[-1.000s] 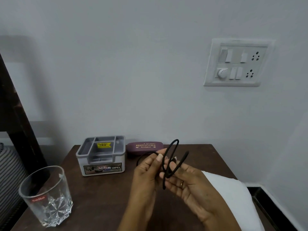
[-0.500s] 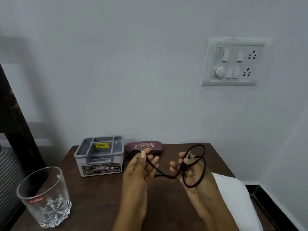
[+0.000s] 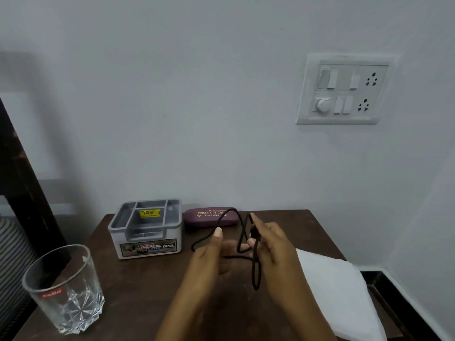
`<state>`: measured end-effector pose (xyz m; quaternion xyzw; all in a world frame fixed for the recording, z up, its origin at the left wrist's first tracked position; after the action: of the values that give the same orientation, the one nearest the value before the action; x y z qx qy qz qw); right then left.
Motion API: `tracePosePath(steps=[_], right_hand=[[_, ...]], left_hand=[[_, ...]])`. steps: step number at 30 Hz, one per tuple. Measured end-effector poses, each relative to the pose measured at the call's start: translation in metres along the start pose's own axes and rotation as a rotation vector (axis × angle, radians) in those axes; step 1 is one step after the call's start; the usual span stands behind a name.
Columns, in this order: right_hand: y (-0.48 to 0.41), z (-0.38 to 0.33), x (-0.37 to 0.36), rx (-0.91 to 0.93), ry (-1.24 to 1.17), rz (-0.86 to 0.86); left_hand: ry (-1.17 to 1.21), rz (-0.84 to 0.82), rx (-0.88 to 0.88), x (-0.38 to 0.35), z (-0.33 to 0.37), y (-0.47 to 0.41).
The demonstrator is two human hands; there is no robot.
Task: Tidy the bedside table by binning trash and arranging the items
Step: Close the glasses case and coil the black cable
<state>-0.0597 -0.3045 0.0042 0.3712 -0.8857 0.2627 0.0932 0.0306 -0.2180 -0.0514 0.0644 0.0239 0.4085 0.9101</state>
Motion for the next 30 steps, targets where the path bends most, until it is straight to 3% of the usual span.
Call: tracePosePath(steps=[4, 6, 9, 14, 18, 22, 24, 27, 30], right_hand=[[0.001, -0.007, 0.025, 0.014, 0.007, 0.189], [0.001, -0.010, 0.027, 0.033, 0.076, 0.173], [0.000, -0.021, 0.019, 0.099, 0.106, 0.111], [0.001, -0.030, 0.018, 0.180, 0.017, 0.156], [-0.002, -0.030, 0.012, 0.206, -0.010, 0.127], [-0.005, -0.031, 0.003, 0.253, 0.110, -0.011], [-0.005, -0.030, -0.005, 0.264, 0.221, -0.097], [-0.004, -0.032, -0.009, 0.256, 0.246, -0.144], [-0.004, -0.031, 0.000, 0.205, 0.184, -0.119]], left_hand=[[0.065, 0.001, -0.084, 0.002, 0.021, -0.004], [0.060, -0.031, -0.172, 0.000, 0.033, -0.003], [-0.259, 0.034, -0.422, 0.001, 0.048, 0.010], [-0.210, 0.173, -0.507, 0.015, 0.061, 0.019], [-0.200, 0.170, -0.420, 0.013, 0.051, 0.018], [0.140, -0.147, -0.129, -0.007, 0.031, 0.012], [0.164, -0.245, -0.071, -0.015, 0.027, 0.016], [0.032, -0.196, -0.064, -0.010, 0.020, 0.016], [0.058, -0.166, -0.091, -0.007, 0.023, 0.015]])
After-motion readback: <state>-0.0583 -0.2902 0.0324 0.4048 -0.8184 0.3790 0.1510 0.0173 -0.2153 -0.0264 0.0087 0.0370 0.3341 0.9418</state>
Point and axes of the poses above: each hand's wrist, its own y-axis away from the middle knuckle, its own x-axis out of the back of the hand, z = x × y, the point moved 10 cm from there along -y, towards the middle knuckle, and after that the axes turned 7 degrees about -y, right-handed, at the moved point
